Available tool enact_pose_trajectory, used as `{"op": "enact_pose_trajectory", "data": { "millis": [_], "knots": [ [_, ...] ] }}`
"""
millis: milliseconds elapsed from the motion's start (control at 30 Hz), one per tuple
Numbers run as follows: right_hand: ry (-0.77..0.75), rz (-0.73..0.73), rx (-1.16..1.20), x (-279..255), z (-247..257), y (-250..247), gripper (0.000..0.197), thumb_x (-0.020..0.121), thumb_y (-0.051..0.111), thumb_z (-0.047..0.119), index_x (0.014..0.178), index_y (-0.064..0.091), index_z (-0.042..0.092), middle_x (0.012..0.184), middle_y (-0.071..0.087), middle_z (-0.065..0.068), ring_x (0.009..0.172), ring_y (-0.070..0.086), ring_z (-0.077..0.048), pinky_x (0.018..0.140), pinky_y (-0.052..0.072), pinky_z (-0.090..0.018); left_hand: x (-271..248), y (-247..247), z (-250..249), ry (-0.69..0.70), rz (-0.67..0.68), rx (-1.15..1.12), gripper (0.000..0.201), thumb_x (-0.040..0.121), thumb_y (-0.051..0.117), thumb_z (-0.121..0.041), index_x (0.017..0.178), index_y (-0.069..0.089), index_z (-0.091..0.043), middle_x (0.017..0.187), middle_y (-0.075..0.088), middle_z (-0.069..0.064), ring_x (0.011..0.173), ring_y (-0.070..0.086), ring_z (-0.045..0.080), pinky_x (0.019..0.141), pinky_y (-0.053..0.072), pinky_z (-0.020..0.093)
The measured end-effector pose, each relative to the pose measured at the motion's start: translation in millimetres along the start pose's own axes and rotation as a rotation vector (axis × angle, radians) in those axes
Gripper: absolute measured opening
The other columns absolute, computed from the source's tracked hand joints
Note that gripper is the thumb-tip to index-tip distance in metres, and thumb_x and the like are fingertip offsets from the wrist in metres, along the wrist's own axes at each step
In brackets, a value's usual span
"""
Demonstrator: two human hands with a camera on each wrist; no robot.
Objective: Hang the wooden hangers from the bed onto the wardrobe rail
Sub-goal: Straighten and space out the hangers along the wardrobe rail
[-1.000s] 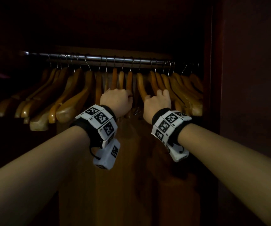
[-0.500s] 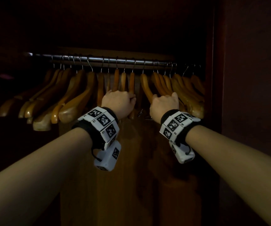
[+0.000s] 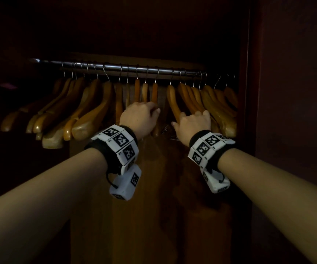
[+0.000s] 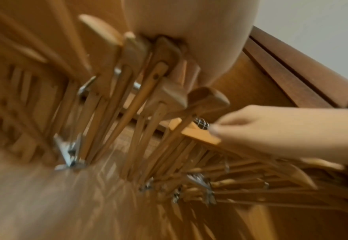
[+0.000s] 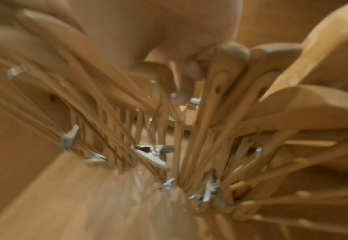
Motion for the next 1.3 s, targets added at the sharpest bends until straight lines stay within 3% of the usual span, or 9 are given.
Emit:
{"op": "enact_pose_trajectory", "data": {
  "millis": [133,267,400,533,700,800,1067,1167,1300],
  "knots": [
    [-0.022,-0.146,0.205,-1.7,6.9,-17.7,0.042,0.100,0.025,0.038,0.131,0.044,0.014,0.128,0.048,-0.012,0.118,0.045,-0.029,0.097,0.031,-0.041,-6.7,-2.7,7.6,-0.020,-0.063,-0.074,0.032,0.097,0.041,-0.023,0.124,0.054,-0.011,0.131,0.052,0.006,0.128,0.039,0.025,0.106,0.031,0.035],
    [-0.134,-0.260,0.451,1.0,23.7,-35.6,0.041,0.100,0.030,0.036,0.135,0.043,0.018,0.133,0.044,-0.007,0.122,0.041,-0.024,0.099,0.034,-0.038,-13.7,-5.5,25.9,-0.126,-0.026,-0.067,0.036,0.095,0.043,-0.027,0.129,0.049,-0.014,0.136,0.047,0.008,0.126,0.042,0.029,0.107,0.034,0.043],
    [-0.214,-0.174,0.629,1.8,45.9,-37.2,0.042,0.099,0.033,0.040,0.135,0.043,0.022,0.134,0.041,-0.005,0.124,0.040,-0.022,0.094,0.039,-0.034,-18.8,-8.9,40.4,-0.192,0.014,-0.077,0.044,0.093,0.044,-0.034,0.135,0.041,-0.022,0.134,0.049,0.007,0.120,0.048,0.029,0.100,0.039,0.049],
    [-0.116,-0.033,0.595,5.3,53.2,-28.2,0.047,0.096,0.036,0.049,0.136,0.039,0.025,0.137,0.037,-0.009,0.119,0.047,-0.028,0.089,0.046,-0.037,-22.4,-9.7,42.9,-0.143,0.041,-0.038,0.048,0.091,0.048,-0.030,0.139,0.039,-0.023,0.140,0.044,0.007,0.125,0.044,0.028,0.101,0.040,0.045],
    [0.046,0.109,0.711,8.0,50.7,-10.7,0.040,0.096,0.045,0.031,0.134,0.036,0.020,0.124,0.049,-0.012,0.110,0.056,-0.032,0.088,0.050,-0.041,-27.7,-4.8,45.6,-0.122,0.104,0.075,0.050,0.092,0.050,-0.033,0.140,0.035,-0.032,0.153,0.026,0.007,0.138,0.027,0.030,0.110,0.031,0.045],
    [0.065,0.135,0.766,6.4,50.5,-9.4,0.038,0.098,0.042,0.026,0.134,0.034,0.019,0.114,0.057,-0.010,0.103,0.060,-0.030,0.086,0.052,-0.043,-29.0,-2.8,43.0,-0.107,0.123,0.079,0.057,0.089,0.056,-0.040,0.140,0.033,-0.031,0.154,0.021,0.008,0.139,0.024,0.031,0.111,0.030,0.046],
    [0.062,0.138,0.895,1.6,45.4,-10.3,0.045,0.098,0.040,0.020,0.142,0.029,0.020,0.120,0.055,-0.011,0.101,0.060,-0.028,0.082,0.053,-0.035,-28.7,12.6,34.9,-0.078,0.224,0.014,0.086,0.055,0.080,-0.054,0.123,0.035,-0.027,0.146,0.024,0.004,0.129,0.032,0.029,0.099,0.040,0.052],
    [0.087,0.150,0.955,1.8,43.8,-7.9,0.048,0.097,0.041,0.019,0.144,0.028,0.023,0.129,0.050,-0.009,0.110,0.055,-0.027,0.077,0.043,-0.029,-28.3,14.7,33.8,-0.083,0.203,0.016,0.087,0.053,0.079,-0.059,0.121,0.036,-0.027,0.146,0.025,0.004,0.129,0.033,0.029,0.098,0.041,0.052],
    [0.100,0.146,0.972,2.0,40.7,-8.3,0.051,0.097,0.042,0.019,0.145,0.027,0.024,0.136,0.045,-0.010,0.113,0.054,-0.026,0.077,0.043,-0.027,-28.2,14.6,34.5,-0.072,0.190,-0.001,0.083,0.056,0.077,-0.061,0.120,0.037,-0.027,0.146,0.026,0.004,0.127,0.036,0.028,0.097,0.044,0.048]
  ]
}}
Point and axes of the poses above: each hand's wrist, its own x-axis towards the middle knuckle, its own y-axis out of the palm, z = x × y, the point moved 9 cm from there along x, towards the middle knuckle
